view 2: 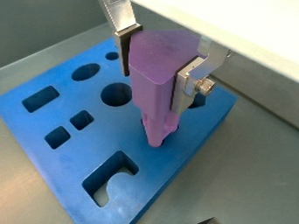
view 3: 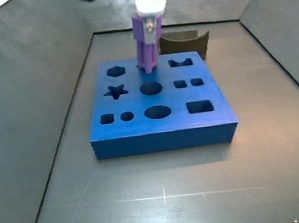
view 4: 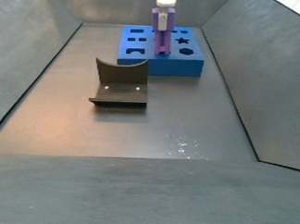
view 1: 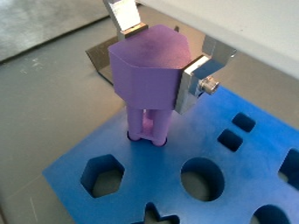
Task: Pick up the 3 prong object. Move up. Move to above the board. Insert the 3 prong object.
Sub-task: Insert the 3 prong object.
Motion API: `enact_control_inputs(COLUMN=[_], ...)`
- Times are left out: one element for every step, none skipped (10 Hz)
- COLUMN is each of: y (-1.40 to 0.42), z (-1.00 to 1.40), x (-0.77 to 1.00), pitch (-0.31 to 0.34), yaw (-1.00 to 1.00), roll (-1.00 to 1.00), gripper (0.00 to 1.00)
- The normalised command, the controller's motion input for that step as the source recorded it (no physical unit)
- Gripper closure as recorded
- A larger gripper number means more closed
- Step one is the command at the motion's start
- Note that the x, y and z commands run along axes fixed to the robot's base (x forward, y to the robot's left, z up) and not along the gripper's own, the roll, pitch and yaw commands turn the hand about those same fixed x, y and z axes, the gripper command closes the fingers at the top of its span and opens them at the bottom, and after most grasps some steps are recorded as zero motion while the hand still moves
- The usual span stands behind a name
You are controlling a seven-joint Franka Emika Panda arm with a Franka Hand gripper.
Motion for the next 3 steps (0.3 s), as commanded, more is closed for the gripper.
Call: enact_control_inputs(y=[0.00, 0.00, 0.00], z=[-0.23, -0.07, 0.00], x=[0.00, 0.00, 0.00], pitch=[0.000, -0.009, 0.000], yaw=[-0.11, 0.00, 0.00], roll=[0.03, 0.00, 0.00], gripper=[1.00, 1.00, 1.00])
